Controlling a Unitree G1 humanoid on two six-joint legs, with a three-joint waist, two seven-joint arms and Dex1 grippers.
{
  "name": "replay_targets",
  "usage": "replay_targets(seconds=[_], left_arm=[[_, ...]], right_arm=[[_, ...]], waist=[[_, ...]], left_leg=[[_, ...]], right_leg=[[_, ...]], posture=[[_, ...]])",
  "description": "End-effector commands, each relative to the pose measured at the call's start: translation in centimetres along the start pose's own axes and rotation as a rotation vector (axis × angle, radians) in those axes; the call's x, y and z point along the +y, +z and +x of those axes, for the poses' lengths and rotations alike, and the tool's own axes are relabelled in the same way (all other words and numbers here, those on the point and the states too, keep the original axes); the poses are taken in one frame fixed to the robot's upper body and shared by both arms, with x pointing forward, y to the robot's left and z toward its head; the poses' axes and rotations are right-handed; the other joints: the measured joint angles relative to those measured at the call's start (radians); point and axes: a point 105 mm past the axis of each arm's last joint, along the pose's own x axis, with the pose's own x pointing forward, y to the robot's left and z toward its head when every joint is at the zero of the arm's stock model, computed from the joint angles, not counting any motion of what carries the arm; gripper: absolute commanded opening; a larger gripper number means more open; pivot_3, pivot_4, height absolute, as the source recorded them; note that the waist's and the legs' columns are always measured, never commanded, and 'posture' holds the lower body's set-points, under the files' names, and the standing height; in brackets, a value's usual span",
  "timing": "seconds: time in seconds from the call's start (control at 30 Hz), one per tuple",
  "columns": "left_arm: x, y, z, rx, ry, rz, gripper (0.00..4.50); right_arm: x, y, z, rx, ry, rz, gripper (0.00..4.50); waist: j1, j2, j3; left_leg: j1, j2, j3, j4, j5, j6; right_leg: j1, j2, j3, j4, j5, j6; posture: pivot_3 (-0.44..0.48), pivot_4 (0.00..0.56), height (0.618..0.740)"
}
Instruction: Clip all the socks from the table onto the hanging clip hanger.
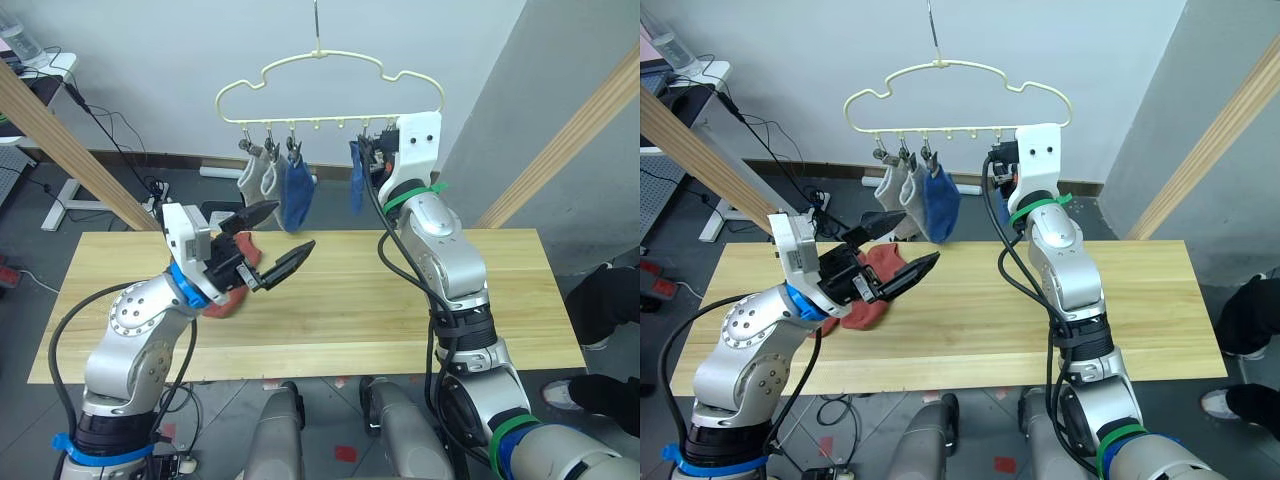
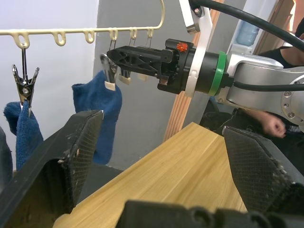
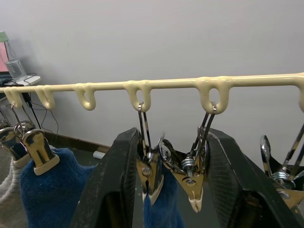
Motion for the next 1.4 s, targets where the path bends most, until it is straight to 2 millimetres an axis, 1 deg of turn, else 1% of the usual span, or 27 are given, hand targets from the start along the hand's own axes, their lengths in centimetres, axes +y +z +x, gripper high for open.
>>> replay_targets(seconds=[0.03, 0.23, 0.3, 0.37, 0.73, 0.83, 1.03, 1.07, 1.23, 1.33, 1.4], left_arm=[[-0.6, 0.8, 0.1, -0.028, -0.009, 0.024, 4.50], [-0.6, 0.7, 0.0, -0.027, -0.010, 0.022, 4.50], [-0.6, 0.7, 0.0, -0.027, -0.011, 0.021, 4.50], [-0.6, 0.6, 0.0, -0.025, -0.014, 0.019, 4.50], [-0.7, 0.5, 0.1, -0.024, -0.021, 0.015, 4.50], [-0.8, 0.5, 0.1, -0.022, -0.022, 0.013, 4.50], [-0.9, 0.4, 0.0, -0.017, -0.021, 0.011, 4.50], [-0.9, 0.3, 0.1, -0.017, -0.021, 0.009, 4.50], [-1.1, 0.2, 0.1, -0.017, -0.025, 0.005, 4.50], [-1.1, 0.2, 0.1, -0.017, -0.027, 0.003, 4.50], [-1.2, 0.2, 0.2, -0.017, -0.029, 0.003, 4.50]], right_arm=[[0.3, 1.5, 0.0, -0.059, 0.017, 0.007, 2.07], [0.2, 1.4, -0.2, -0.058, 0.025, 0.013, 2.07], [0.2, 1.5, -0.4, -0.059, 0.030, 0.022, 1.68], [0.2, 1.5, -0.5, -0.061, 0.038, 0.028, 1.16], [0.0, 1.6, -0.7, -0.063, 0.048, 0.036, 1.16], [-0.4, 1.6, -1.0, -0.052, 0.053, 0.036, 1.16], [-1.8, 1.7, -1.6, -0.020, 0.069, 0.052, 1.16], [-1.8, 1.8, -1.6, -0.013, 0.086, 0.069, 1.16], [-1.5, 2.1, -1.9, 0.013, 0.165, 0.167, 1.16], [-1.3, 2.3, -2.1, 0.033, 0.222, 0.197, 1.16], [-1.4, 2.3, -2.2, 0.047, 0.252, 0.184, 1.16]], waist=[[0.000, 0.000, 0.000], [0.002, 0.000, 0.000], [0.003, 0.000, 0.000], [0.003, 0.000, 0.000], [0.003, 0.000, 0.000], [0.004, 0.000, 0.000], [0.005, 0.000, 0.000], [0.006, 0.000, 0.000], [0.006, 0.000, 0.000], [0.006, 0.000, 0.000], [0.007, 0.000, 0.000]], left_leg=[[0.000, 0.000, 0.000, 0.000, 0.000, 0.000], [0.000, 0.000, 0.000, 0.000, 0.000, 0.000], [0.000, 0.000, 0.000, 0.000, 0.000, 0.000], [0.000, 0.000, 0.000, 0.000, 0.000, 0.000], [0.000, 0.000, 0.000, 0.000, 0.000, 0.000], [0.000, 0.000, 0.000, 0.000, 0.000, 0.000], [0.000, 0.000, 0.000, 0.000, 0.000, 0.000], [0.000, 0.000, 0.000, 0.000, 0.000, 0.000], [0.000, 0.000, 0.000, 0.000, 0.000, 0.000], [0.000, 0.000, 0.000, 0.000, 0.000, 0.000], [0.000, 0.000, 0.000, 0.000, 0.000, 0.000]], right_leg=[[0.000, 0.000, 0.000, 0.000, 0.000, 0.000], [0.000, 0.000, 0.000, 0.000, 0.000, 0.000], [0.000, 0.000, 0.000, 0.000, 0.000, 0.000], [0.000, 0.000, 0.000, 0.000, 0.000, 0.000], [0.000, 0.000, 0.000, 0.000, 0.000, 0.000], [0.000, 0.000, 0.000, 0.000, 0.000, 0.000], [0.000, 0.000, 0.000, 0.000, 0.000, 0.001], [0.000, 0.000, 0.000, 0.000, -0.002, 0.004], [0.000, 0.000, 0.000, 0.000, -0.002, 0.004], [0.000, 0.000, 0.000, 0.000, -0.002, 0.004], [0.000, 0.000, 0.000, 0.000, -0.002, 0.004]], posture=[[0.014, 0.336, 0.740], [0.011, 0.337, 0.740], [0.010, 0.338, 0.740], [0.007, 0.341, 0.740], [0.001, 0.342, 0.740], [0.001, 0.343, 0.740], [-0.004, 0.344, 0.740], [-0.006, 0.344, 0.740], [-0.011, 0.342, 0.740], [-0.015, 0.339, 0.740], [-0.016, 0.337, 0.740]])
